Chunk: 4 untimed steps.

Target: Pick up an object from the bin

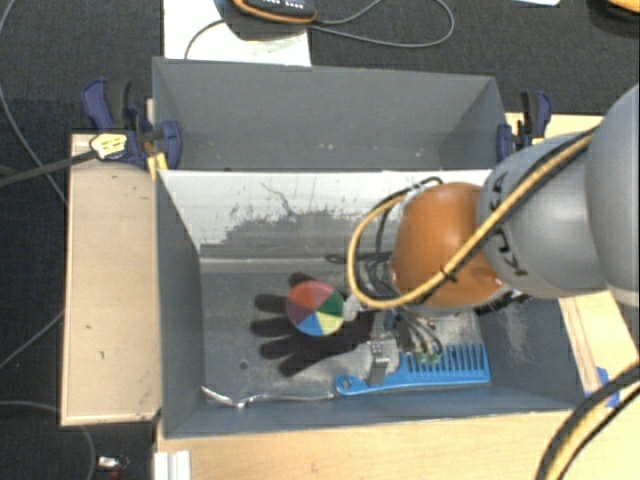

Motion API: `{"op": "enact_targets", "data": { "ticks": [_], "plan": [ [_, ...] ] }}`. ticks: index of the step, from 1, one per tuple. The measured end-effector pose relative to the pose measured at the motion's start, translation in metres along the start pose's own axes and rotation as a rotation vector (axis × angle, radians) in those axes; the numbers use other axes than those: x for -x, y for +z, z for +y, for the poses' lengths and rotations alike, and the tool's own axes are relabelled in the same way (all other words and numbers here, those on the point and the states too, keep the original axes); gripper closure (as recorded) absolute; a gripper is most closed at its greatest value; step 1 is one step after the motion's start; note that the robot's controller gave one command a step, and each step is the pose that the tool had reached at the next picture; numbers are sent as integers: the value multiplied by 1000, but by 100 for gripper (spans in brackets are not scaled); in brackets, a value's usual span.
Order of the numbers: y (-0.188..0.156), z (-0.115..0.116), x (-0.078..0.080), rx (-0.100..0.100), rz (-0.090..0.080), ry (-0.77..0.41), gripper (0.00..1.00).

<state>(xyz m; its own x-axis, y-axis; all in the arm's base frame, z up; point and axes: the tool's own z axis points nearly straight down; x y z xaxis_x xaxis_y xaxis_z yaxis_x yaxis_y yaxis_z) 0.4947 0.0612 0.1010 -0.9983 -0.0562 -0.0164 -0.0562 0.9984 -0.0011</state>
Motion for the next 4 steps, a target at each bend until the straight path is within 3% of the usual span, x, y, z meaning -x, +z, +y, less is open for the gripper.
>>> {"op": "enact_targets", "data": {
  "ticks": [1,2,3,4],
  "plan": [
    [18,6,5,3,3,-171,0],
    [26,19,0,2,5,-540,0],
    [29,11,-8,3,2,-647,100],
    [29,11,-8,3,3,-646,100]
  ]
}}
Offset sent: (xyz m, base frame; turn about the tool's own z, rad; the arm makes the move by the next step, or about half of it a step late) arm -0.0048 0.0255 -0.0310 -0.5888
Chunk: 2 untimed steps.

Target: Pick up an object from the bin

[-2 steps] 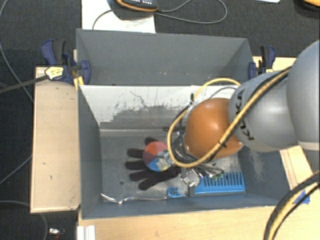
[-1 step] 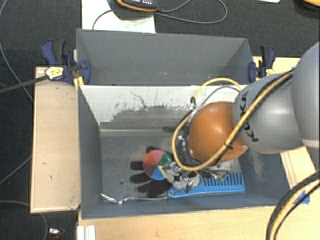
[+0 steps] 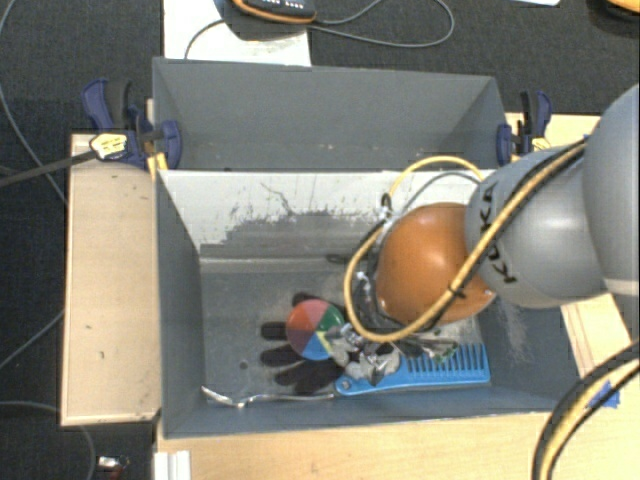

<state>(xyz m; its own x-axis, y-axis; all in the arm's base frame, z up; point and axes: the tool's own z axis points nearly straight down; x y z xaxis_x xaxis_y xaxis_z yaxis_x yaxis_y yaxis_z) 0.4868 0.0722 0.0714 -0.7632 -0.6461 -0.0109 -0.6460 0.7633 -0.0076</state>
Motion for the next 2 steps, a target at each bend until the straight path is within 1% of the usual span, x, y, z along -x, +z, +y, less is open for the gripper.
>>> {"op": "enact_targets", "data": {
  "ticks": [1,2],
  "plan": [
    [0,4,-1,-3,-1,-259,100],
    [0,11,5,-4,-5,-336,100]
  ]
}}
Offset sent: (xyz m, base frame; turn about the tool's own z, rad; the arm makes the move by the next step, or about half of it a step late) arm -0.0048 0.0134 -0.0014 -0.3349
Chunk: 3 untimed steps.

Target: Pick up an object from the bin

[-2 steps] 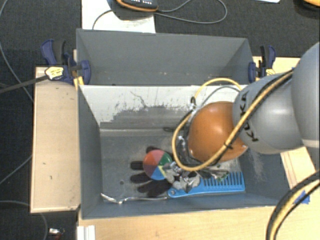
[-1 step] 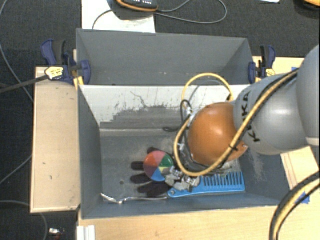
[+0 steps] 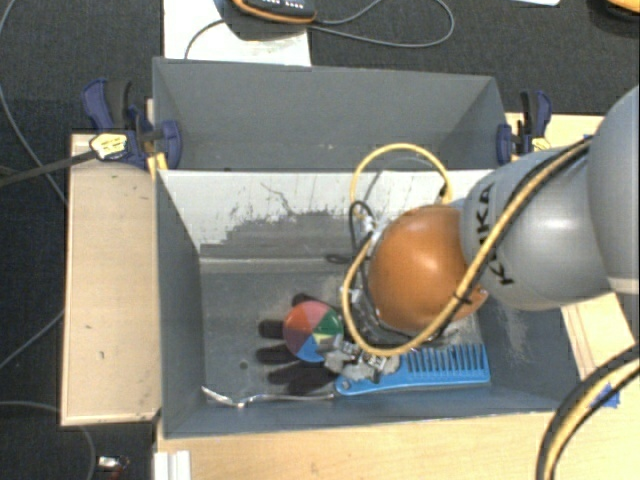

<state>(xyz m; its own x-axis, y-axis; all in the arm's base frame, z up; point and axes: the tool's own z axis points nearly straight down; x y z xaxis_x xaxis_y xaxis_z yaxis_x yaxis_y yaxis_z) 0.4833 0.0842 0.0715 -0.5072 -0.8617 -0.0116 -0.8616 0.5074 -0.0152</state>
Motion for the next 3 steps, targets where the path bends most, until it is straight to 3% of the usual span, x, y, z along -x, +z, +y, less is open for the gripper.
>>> {"op": "enact_targets", "data": {
  "ticks": [1,2,3],
  "plan": [
    [0,-4,-10,-3,-5,-220,100],
    [-1,-1,-6,-6,-4,-372,100],
    [0,-7,-19,-10,-10,-527,100]
  ]
}}
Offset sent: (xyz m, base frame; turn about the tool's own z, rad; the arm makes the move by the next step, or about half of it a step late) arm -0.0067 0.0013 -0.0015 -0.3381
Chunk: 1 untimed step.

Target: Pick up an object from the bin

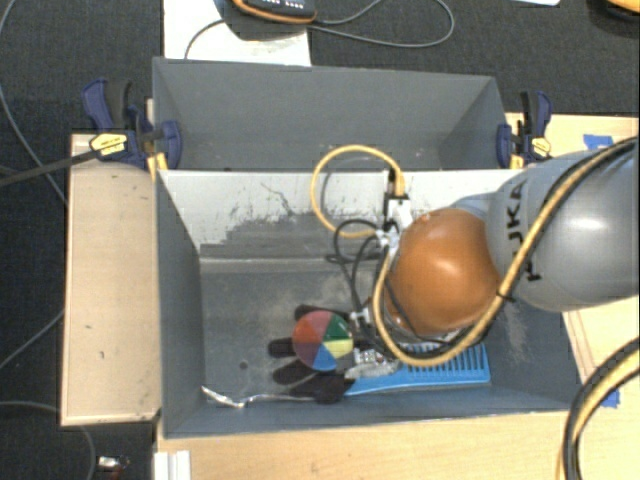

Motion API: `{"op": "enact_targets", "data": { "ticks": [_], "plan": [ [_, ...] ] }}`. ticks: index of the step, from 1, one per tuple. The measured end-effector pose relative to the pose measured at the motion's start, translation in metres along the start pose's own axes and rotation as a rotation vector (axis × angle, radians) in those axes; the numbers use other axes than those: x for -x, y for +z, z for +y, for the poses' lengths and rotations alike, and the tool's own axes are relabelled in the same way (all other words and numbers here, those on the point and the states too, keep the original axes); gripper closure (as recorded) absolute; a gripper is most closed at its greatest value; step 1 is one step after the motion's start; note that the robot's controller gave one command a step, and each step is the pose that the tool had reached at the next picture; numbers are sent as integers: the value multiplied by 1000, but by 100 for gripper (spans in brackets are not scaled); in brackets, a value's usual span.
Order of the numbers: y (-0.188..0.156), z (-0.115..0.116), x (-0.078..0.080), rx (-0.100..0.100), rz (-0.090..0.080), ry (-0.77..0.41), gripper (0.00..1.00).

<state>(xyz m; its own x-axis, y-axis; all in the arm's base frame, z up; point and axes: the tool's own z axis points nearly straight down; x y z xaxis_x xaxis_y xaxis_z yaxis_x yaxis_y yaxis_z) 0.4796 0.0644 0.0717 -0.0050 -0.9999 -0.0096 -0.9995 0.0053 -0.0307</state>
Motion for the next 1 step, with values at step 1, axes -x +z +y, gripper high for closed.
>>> {"op": "enact_targets", "data": {
  "ticks": [1],
  "plan": [
    [-22,-4,-6,2,-1,-276,100]
  ]
}}
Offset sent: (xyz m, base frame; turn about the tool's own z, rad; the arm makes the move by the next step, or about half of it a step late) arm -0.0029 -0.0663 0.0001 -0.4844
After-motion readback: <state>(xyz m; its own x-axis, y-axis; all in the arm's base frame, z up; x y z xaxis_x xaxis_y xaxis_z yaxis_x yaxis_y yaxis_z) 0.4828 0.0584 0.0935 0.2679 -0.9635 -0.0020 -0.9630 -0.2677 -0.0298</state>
